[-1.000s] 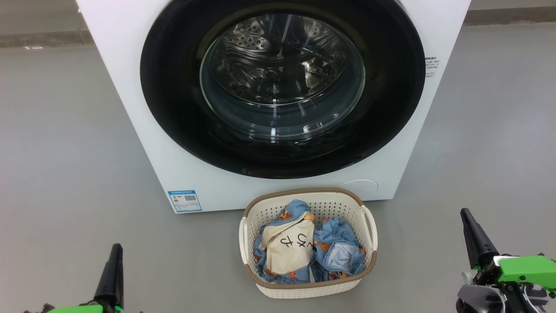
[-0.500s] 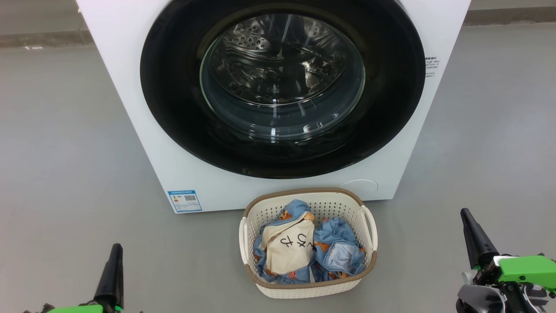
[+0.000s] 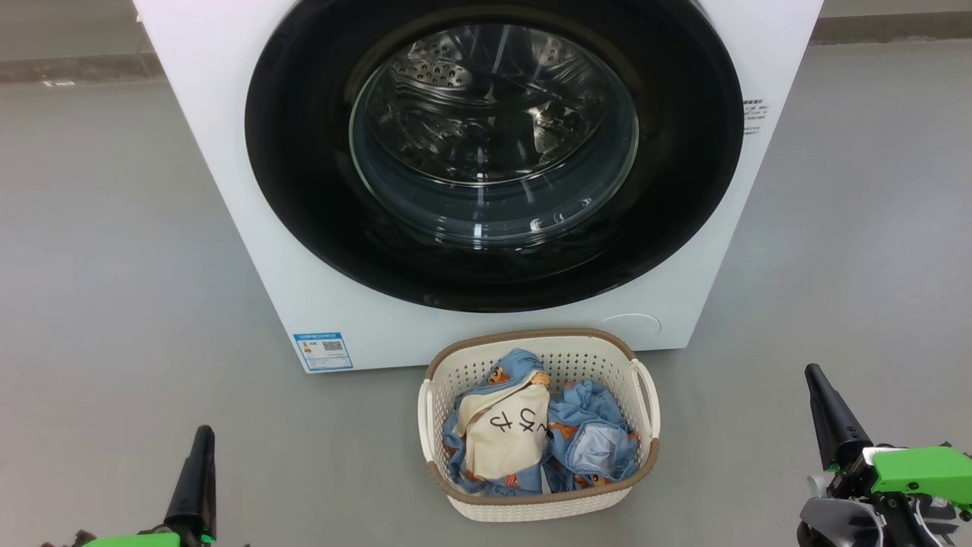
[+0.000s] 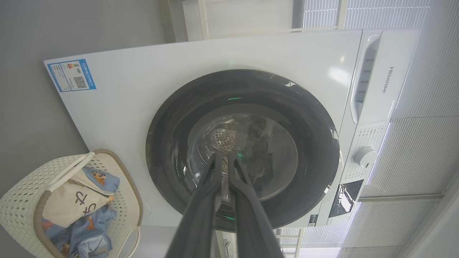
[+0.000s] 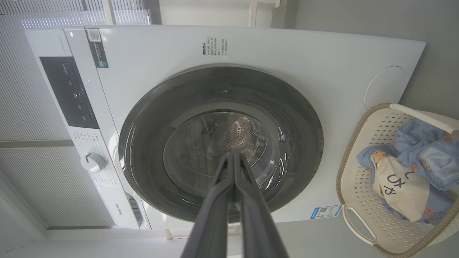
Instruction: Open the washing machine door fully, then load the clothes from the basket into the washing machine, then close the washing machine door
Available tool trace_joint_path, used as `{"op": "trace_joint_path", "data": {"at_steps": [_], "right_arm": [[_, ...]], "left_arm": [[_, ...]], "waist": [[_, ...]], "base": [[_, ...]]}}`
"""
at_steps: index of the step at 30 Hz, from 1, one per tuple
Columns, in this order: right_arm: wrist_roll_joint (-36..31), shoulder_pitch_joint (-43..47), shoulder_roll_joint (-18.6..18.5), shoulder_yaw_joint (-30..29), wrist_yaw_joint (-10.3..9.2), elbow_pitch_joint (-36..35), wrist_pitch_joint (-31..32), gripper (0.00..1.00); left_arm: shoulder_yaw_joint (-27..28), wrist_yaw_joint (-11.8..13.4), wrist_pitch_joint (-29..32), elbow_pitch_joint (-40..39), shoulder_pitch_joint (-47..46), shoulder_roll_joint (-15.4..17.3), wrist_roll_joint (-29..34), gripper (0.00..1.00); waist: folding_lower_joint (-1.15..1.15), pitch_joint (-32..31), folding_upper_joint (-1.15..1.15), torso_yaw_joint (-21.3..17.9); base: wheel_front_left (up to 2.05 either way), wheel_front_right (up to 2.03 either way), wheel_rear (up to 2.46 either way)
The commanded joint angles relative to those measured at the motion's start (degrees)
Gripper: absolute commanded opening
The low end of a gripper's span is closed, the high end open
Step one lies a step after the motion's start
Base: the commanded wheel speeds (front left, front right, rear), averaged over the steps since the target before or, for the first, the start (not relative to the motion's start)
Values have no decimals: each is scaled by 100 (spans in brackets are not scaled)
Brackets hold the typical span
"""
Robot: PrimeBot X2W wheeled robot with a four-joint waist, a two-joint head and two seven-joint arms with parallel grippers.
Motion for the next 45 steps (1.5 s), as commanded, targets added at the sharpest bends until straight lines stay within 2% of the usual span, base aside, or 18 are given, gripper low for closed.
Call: {"op": "trace_joint_path", "data": {"at_steps": [1,12,13,18,25,33,45], "right_arm": [[-56,-244,-56,106,34,-135,44,0],[-57,-244,-56,105,34,-135,44,0],[-1,0,1,-1,0,0,0,100],[-1,175,102,15,-1,283,-10,100],[-27,183,93,56,1,211,-90,100],[-136,198,48,132,3,135,-234,100],[-436,176,-69,323,6,48,-451,100]], "left_arm": [[189,3,40,-147,-274,50,56,0],[190,3,40,-147,-274,50,56,0],[0,0,0,0,-1,0,0,100],[-45,0,-19,234,207,-58,5,100],[-88,0,-120,155,200,-53,70,100],[-130,0,-255,32,199,-46,220,100],[-193,1,-457,-111,183,-31,762,100]], "waist": [[0,0,0,0],[0,0,0,0],[0,0,0,0],[0,3,0,0],[9,-3,0,3],[0,11,0,1],[0,11,0,-4]], "base": [[0,0,0],[0,0,0],[0,0,0],[0,0,0],[0,0,0],[0,0,0],[0,0,0]]}}
